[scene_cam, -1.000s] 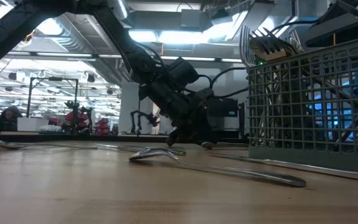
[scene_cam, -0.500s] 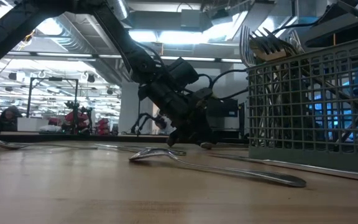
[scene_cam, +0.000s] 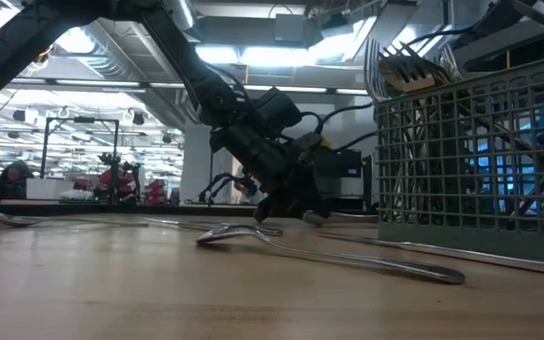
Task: Sort silverware
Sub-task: Put the silver table knife into the gray silverware basket
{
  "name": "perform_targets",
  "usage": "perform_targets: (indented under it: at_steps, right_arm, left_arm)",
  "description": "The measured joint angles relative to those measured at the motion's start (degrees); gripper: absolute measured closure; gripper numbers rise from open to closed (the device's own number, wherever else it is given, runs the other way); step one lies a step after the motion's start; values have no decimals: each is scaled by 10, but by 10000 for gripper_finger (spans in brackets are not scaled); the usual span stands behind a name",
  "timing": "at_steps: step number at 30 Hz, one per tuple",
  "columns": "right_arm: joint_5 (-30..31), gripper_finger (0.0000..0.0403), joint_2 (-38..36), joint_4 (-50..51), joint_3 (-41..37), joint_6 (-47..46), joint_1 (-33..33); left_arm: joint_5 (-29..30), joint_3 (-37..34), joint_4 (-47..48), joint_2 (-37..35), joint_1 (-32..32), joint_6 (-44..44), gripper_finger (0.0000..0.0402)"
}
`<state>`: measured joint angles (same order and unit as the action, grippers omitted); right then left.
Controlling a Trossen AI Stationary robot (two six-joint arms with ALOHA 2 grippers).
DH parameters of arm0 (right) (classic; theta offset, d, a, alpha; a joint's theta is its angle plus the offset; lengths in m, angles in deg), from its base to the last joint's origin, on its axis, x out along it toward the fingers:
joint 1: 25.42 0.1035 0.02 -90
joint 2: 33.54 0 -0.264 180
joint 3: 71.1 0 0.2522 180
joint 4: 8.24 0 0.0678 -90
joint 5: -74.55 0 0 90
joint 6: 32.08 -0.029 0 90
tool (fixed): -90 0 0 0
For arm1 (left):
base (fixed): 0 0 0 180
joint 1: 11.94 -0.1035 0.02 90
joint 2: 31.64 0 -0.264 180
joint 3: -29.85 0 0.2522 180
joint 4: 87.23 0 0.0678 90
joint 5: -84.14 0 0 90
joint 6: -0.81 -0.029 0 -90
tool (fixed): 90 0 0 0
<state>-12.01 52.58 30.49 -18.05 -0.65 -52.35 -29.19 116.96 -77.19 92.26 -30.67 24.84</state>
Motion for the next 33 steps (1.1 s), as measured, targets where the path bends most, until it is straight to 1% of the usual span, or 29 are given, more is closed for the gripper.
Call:
perform_targets:
  at_steps: [5,9,13,17,21,26,28,29,33]
  right_arm:
    - [-25,399,1,98,53,-32,0]
    - [-35,399,0,179,94,-73,0]
    - [-34,401,0,269,147,-112,0]
    - [-21,401,0,381,221,-161,-1]
    - [-7,401,0,499,312,-199,-1]
    - [-17,402,0,619,426,-271,-1]
    - [-36,402,0,655,469,-310,-1]
    - [-52,402,-1,655,489,-334,-1]
    - [-159,402,-13,652,560,-427,0]
  left_arm:
    - [-36,-2,10,-15,-16,8,316]
    - [-41,-2,14,-48,-31,-25,316]
    - [-40,-2,46,-84,-41,-75,315]
    - [-41,-1,104,-127,-46,-128,315]
    - [-31,-1,163,-166,-46,-177,315]
    - [-1,0,224,-221,-45,-217,315]
    - [18,0,253,-239,-45,-227,315]
    - [25,0,264,-248,-45,-229,315]
    - [48,0,309,-272,-45,-236,315]
